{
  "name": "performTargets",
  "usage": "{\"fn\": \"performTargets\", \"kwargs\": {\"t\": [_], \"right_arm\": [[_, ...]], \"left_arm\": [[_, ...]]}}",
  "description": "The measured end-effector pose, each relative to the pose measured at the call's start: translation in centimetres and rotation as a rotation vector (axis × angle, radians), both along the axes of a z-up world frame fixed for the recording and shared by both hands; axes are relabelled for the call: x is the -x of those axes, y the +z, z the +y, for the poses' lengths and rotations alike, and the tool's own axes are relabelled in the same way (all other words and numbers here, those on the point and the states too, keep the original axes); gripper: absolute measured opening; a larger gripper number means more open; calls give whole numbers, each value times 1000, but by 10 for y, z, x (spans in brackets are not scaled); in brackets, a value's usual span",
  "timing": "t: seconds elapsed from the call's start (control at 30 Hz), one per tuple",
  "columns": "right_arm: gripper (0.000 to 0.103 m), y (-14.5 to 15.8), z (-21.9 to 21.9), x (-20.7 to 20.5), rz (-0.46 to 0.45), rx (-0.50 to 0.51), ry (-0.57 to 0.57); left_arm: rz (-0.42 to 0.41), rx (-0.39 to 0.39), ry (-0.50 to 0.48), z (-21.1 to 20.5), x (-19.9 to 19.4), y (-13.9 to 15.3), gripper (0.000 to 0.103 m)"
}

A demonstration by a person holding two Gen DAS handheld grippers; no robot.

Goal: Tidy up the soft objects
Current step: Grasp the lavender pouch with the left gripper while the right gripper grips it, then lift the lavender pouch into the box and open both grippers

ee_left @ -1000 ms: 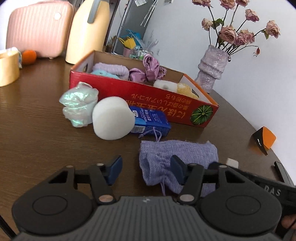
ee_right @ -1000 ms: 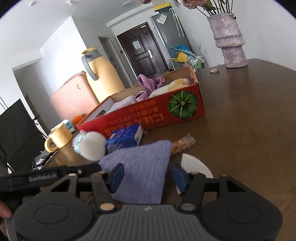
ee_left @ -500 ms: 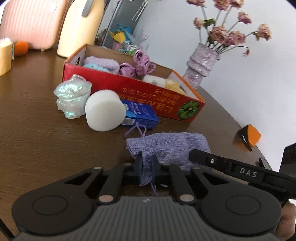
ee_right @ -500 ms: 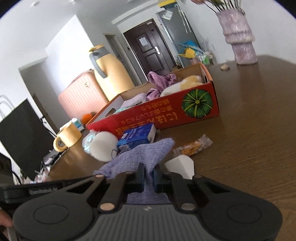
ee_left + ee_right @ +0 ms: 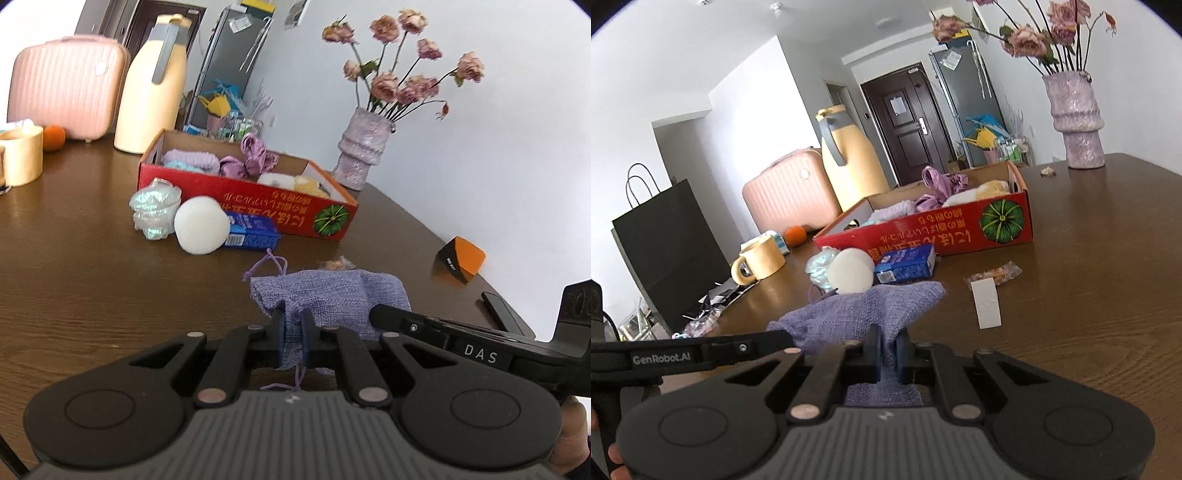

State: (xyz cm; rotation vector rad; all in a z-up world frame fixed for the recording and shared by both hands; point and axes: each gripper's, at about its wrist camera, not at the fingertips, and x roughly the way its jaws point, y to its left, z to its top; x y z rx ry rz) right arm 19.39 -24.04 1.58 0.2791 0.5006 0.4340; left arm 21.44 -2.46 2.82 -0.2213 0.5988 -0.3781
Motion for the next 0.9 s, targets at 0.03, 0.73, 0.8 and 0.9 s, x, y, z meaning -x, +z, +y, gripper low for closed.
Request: {"fn": "performTargets", "kwargs": {"t": [0.03,0.73,0.8,0.9], "right_arm": [[7,2,0,1,-5,0,0],[6,79,30,-263,48,156,13],[6,65,40,-288,97,205,15],[6,42,56,-315,175,280,25]], "left_arm": [[-6,1,1,1,2,2,9],[88,3,6,12,-265,51,8],[148,-27,15,14,-289,35,8],[208,-118,12,7,-315,12,9]]}}
